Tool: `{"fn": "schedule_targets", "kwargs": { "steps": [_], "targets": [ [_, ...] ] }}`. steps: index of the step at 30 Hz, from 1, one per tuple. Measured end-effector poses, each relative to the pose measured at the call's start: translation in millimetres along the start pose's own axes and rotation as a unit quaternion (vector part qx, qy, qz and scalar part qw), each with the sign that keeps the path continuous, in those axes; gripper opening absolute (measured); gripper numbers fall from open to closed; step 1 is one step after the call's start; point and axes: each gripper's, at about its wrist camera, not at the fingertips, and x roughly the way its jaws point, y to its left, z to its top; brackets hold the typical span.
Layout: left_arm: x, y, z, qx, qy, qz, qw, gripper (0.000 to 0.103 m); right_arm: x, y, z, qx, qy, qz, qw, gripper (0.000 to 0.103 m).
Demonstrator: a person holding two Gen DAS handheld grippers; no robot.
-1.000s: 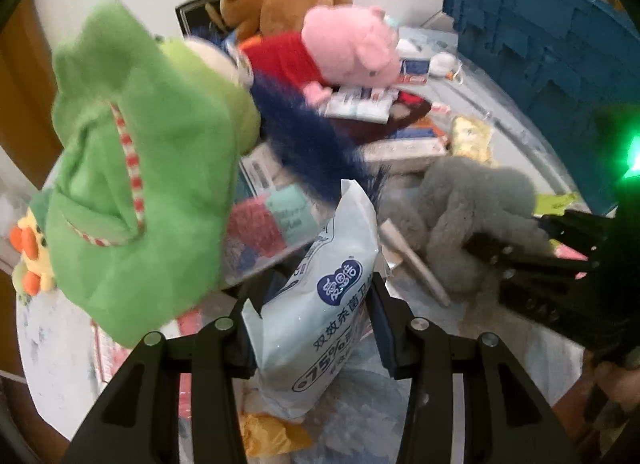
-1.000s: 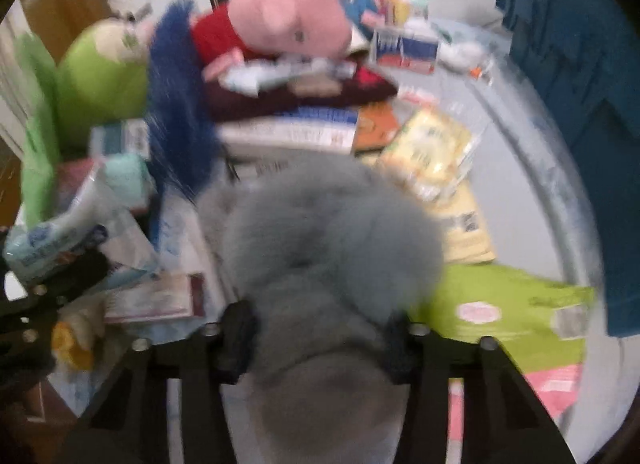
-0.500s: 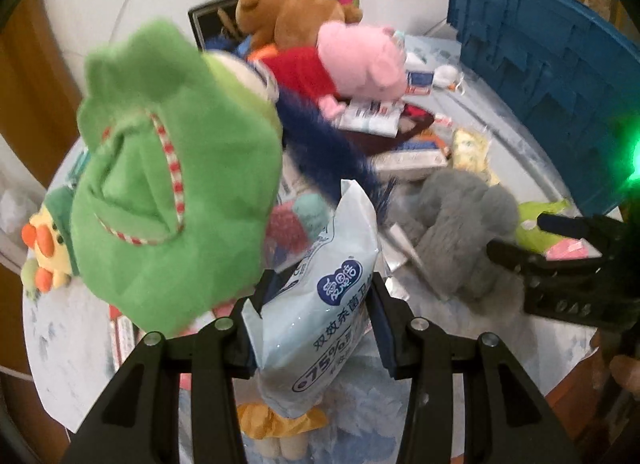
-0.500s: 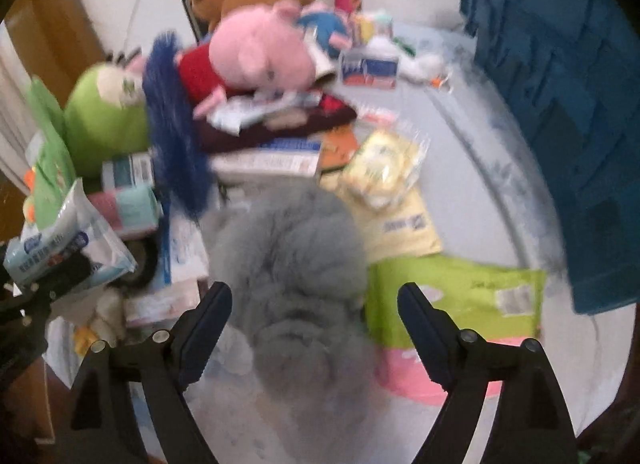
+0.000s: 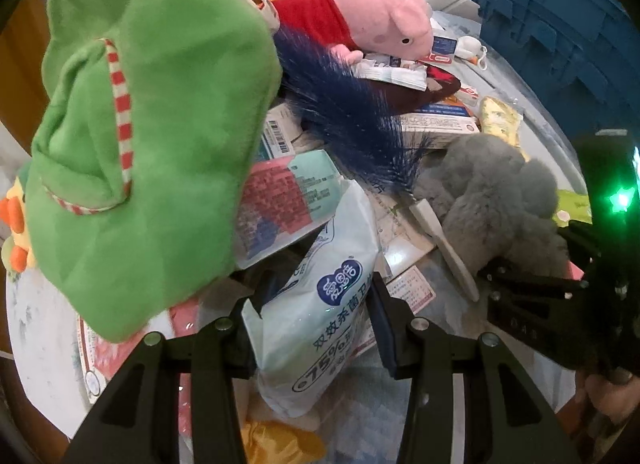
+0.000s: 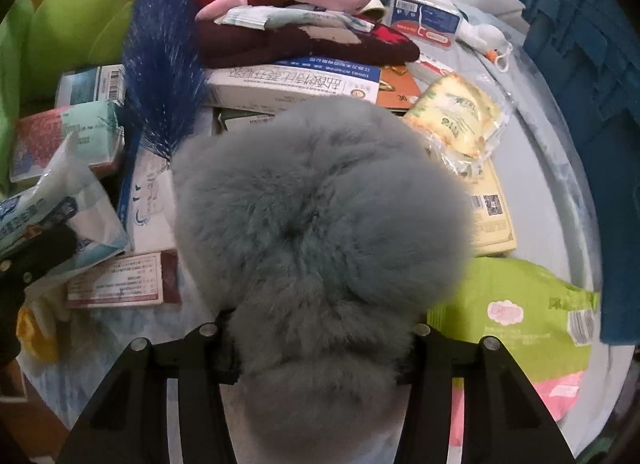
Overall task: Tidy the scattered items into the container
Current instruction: 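Lift the wet-wipe pack with the left gripper while the right gripper lifts the grey plush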
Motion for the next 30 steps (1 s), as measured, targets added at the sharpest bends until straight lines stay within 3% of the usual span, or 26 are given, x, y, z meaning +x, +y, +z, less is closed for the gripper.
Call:
{"fn": "schedule_targets", "kwargs": {
  "steps": [2,9,19,22,28,29,30],
  "targets": [
    [-1,-1,1,0.000,-0.001,0.001,1.0000,0.044,3,5,-1,-0.014,-0.006,-0.019,1.000,0.033],
    [-27,-4,2,0.009,-0.024,-0.003,0.9997,0.044,-16,6,-3,-0.024,-0.041,-0.042,0.998,0.030],
    [-85,-9,26,0.022,-0.077,0.001,0.9968,0.044,-130,-3,22,-0.014,-0.120,-0.072,0.990,0.022],
    [-100,-10,35,0.025,-0.093,0.000,0.9954,0.044,-161,-7,33,-0.009,-0.139,-0.075,0.987,0.008],
    [-96,-5,36,0.027,-0.085,0.003,0.9960,0.044,-164,-19,28,0.028,-0.108,-0.033,0.993,0.009],
    [-91,-4,34,0.026,-0.079,0.002,0.9965,0.044,-158,-20,21,0.035,-0.097,-0.030,0.994,0.015],
    [-85,-3,31,0.024,-0.072,0.001,0.9971,0.044,-151,-20,13,0.042,-0.086,-0.027,0.995,0.027]
  ]
}}
